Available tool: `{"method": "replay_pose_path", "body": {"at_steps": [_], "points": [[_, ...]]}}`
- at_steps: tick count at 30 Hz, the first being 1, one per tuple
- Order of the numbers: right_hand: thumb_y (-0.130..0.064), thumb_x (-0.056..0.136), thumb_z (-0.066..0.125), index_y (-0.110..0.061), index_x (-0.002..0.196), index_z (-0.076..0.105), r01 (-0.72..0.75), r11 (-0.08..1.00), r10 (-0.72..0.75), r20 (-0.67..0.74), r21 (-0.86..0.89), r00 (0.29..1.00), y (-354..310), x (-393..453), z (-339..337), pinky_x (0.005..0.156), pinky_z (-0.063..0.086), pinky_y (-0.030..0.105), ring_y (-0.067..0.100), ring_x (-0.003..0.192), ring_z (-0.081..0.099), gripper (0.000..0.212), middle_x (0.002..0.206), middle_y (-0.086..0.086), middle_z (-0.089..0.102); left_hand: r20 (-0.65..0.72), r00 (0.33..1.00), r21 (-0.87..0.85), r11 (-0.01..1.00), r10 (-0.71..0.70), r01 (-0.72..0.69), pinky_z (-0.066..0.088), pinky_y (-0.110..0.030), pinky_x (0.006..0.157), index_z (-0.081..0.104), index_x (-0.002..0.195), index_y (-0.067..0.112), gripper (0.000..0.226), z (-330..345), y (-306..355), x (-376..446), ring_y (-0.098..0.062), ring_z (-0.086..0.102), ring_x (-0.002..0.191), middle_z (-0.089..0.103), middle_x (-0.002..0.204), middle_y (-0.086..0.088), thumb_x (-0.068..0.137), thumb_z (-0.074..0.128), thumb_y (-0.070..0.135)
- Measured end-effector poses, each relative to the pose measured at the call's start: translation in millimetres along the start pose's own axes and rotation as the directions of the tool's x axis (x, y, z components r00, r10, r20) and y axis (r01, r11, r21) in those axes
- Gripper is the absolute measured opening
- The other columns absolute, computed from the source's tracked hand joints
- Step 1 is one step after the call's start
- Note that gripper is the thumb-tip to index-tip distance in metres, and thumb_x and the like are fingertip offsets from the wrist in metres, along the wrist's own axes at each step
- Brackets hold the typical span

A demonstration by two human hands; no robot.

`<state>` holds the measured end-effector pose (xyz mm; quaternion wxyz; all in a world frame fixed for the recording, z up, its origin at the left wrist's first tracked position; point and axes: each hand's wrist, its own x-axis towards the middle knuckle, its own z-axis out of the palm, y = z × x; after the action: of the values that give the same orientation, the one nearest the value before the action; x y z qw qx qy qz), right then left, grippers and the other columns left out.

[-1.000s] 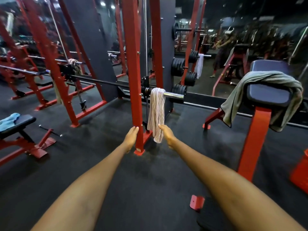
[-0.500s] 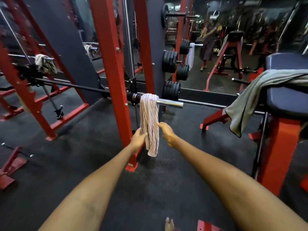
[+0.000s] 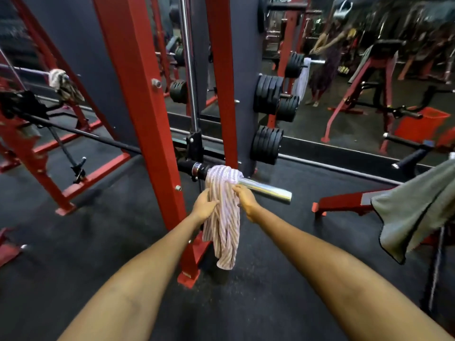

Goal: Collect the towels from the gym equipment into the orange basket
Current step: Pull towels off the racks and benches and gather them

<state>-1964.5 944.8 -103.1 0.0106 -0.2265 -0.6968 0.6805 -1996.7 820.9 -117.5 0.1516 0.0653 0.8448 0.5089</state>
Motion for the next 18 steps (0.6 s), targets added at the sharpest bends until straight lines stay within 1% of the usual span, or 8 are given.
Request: {"method": "replay_pose_path", "body": {"at_steps": [2, 4, 7, 10, 13, 14, 16, 18], "points": [[-0.01, 0.099, 0.039, 0.006, 0.132, 0.049, 0.002, 0.997, -0.002, 0.0, -0.082, 1.0, -1.2, 33.7, 0.2, 0.085, 0.034, 0.025, 0.014, 0.101, 0.042, 0.038, 0.119, 0.008, 0.054, -0.002, 1.0, 0.055, 0.998, 0.0, 0.0, 0.036, -0.026, 0.097, 0.042, 0.136, 0.001, 0.051, 5.0, 1.3, 38.9, -0.03, 0.044, 0.13, 0.047, 0.139, -0.016, 0.088, 0.057, 0.002], [-0.005, 0.097, 0.041, 0.006, 0.131, 0.05, 0.048, 0.984, -0.049, 0.003, -0.171, 0.999, -4.6, 67.5, 0.2, 0.085, 0.04, 0.024, 0.019, 0.109, 0.048, 0.037, 0.133, 0.015, 0.053, -0.011, 1.0, 0.127, 0.992, 0.014, -0.013, 0.035, -0.029, 0.1, 0.041, 0.135, 0.0, 0.055, 9.5, 3.3, 73.7, -0.03, 0.043, 0.13, 0.044, 0.139, -0.017, 0.085, 0.063, 0.006], [0.007, 0.091, 0.044, 0.007, 0.123, 0.056, 0.15, 0.933, -0.156, 0.009, -0.327, 0.988, -7.0, 105.5, -1.3, 0.099, 0.036, 0.026, 0.032, 0.125, 0.049, 0.034, 0.132, 0.02, 0.055, 0.033, 0.988, 0.318, 0.936, 0.148, -0.151, 0.03, -0.032, 0.109, 0.035, 0.14, 0.004, 0.069, 17.4, 7.1, 121.1, -0.026, 0.033, 0.138, 0.034, 0.147, -0.014, 0.081, 0.068, 0.014], [0.008, 0.087, 0.045, 0.004, 0.124, 0.057, 0.28, 0.797, -0.248, 0.134, -0.535, 0.96, -8.4, 130.2, -4.7, 0.102, 0.032, 0.027, 0.029, 0.126, 0.049, 0.039, 0.134, 0.017, 0.055, 0.119, 0.954, 0.578, 0.762, 0.276, -0.292, 0.021, -0.039, 0.115, 0.029, 0.145, 0.013, 0.069, 25.9, 6.6, 156.8, -0.024, 0.016, 0.146, 0.021, 0.156, -0.01, 0.086, 0.06, 0.03], [0.004, 0.082, 0.046, 0.002, 0.124, 0.057, 0.37, 0.62, -0.207, 0.311, -0.692, 0.928, -14.3, 158.6, -5.3, 0.103, 0.039, 0.038, 0.031, 0.125, 0.051, 0.043, 0.134, 0.017, 0.055, 0.219, 0.952, 0.683, 0.662, 0.216, -0.308, 0.008, -0.042, 0.119, 0.016, 0.15, 0.01, 0.073, 30.4, 4.9, 184.8, -0.026, 0.005, 0.148, 0.006, 0.16, -0.01, 0.089, 0.052, 0.025], [0.003, 0.079, 0.048, 0.001, 0.124, 0.056, 0.397, 0.585, -0.203, 0.346, -0.708, 0.916, -15.5, 169.0, -5.0, 0.101, 0.04, 0.04, 0.032, 0.124, 0.052, 0.046, 0.132, 0.017, 0.056, 0.231, 0.954, 0.684, 0.666, 0.192, -0.299, 0.011, -0.041, 0.119, 0.017, 0.15, 0.009, 0.077, 30.7, 3.4, 193.8, -0.026, 0.01, 0.148, 0.011, 0.159, -0.012, 0.085, 0.056, 0.025], [-0.001, 0.076, 0.056, -0.006, 0.134, 0.049, 0.407, 0.525, -0.193, 0.362, -0.747, 0.912, -16.7, 177.3, -6.0, 0.103, 0.04, 0.036, 0.028, 0.128, 0.048, 0.058, 0.137, 0.012, 0.053, 0.223, 0.952, 0.626, 0.718, 0.209, -0.304, 0.026, -0.037, 0.114, 0.031, 0.142, 0.01, 0.081, 32.2, -3.0, 202.6, -0.027, 0.032, 0.139, 0.036, 0.146, -0.01, 0.073, 0.068, 0.028], [-0.009, 0.076, 0.062, -0.017, 0.143, 0.037, 0.401, 0.436, -0.183, 0.357, -0.805, 0.916, -12.6, 181.5, -5.0, 0.102, 0.039, 0.033, 0.022, 0.132, 0.044, 0.071, 0.144, 0.003, 0.046, 0.199, 0.947, 0.569, 0.756, 0.254, -0.322, 0.032, -0.037, 0.109, 0.039, 0.134, 0.008, 0.079, 33.5, -12.1, 203.5, -0.026, 0.041, 0.128, 0.045, 0.132, -0.009, 0.066, 0.073, 0.027]]}}
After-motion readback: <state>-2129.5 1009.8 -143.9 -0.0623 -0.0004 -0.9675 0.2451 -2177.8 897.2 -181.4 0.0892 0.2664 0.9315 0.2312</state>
